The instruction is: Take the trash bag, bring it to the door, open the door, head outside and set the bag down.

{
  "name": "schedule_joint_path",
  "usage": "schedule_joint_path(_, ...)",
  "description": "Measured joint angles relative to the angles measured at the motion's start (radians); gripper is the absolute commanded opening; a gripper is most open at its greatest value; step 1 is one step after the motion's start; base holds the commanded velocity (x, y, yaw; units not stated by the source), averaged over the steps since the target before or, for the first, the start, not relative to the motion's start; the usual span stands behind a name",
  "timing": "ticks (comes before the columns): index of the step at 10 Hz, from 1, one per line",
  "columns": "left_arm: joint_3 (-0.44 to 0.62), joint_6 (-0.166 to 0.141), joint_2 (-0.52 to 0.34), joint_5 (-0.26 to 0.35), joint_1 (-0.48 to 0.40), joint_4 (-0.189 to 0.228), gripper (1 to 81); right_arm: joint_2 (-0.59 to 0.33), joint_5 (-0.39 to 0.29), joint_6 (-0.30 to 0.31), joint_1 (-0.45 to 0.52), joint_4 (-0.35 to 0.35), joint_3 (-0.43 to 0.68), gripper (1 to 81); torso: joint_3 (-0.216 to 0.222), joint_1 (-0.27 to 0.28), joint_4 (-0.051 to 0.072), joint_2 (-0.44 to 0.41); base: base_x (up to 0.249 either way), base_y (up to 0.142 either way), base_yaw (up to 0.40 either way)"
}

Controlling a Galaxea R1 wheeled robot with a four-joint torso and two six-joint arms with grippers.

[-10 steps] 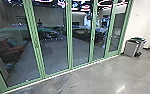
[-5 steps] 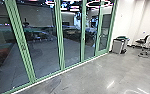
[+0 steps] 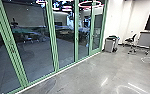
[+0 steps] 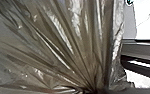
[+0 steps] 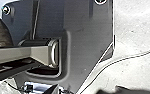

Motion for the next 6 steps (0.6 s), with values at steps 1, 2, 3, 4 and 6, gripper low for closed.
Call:
schedule_joint_path(1,0.000,0.000,0.000,0.000,-0.003,0.000,1.0,0.001,0.000,0.000,0.000,0.000,0.000,81.1,0.000,0.000,0.000,0.000,0.000,0.000,0.000)
schedule_joint_path(2,0.000,0.000,0.000,-0.001,-0.003,0.000,1.0,0.001,-0.002,0.000,0.000,-0.001,0.000,81.1,0.000,0.000,0.000,0.000,0.000,0.000,0.000)
schedule_joint_path(3,0.000,0.000,-0.001,0.000,-0.001,0.000,1.0,0.001,-0.001,0.000,0.000,-0.001,0.000,81.1,0.000,0.000,0.000,0.000,0.000,0.000,0.000)
schedule_joint_path(4,0.000,0.000,-0.002,0.000,-0.003,0.000,1.0,0.001,-0.001,0.000,0.000,-0.001,0.000,81.1,0.000,0.000,0.000,0.000,0.000,0.000,0.000)
schedule_joint_path(6,0.000,0.000,-0.002,0.000,-0.003,0.000,1.0,0.001,-0.001,0.000,0.000,-0.001,0.000,81.1,0.000,0.000,0.000,0.000,0.000,0.000,0.000)
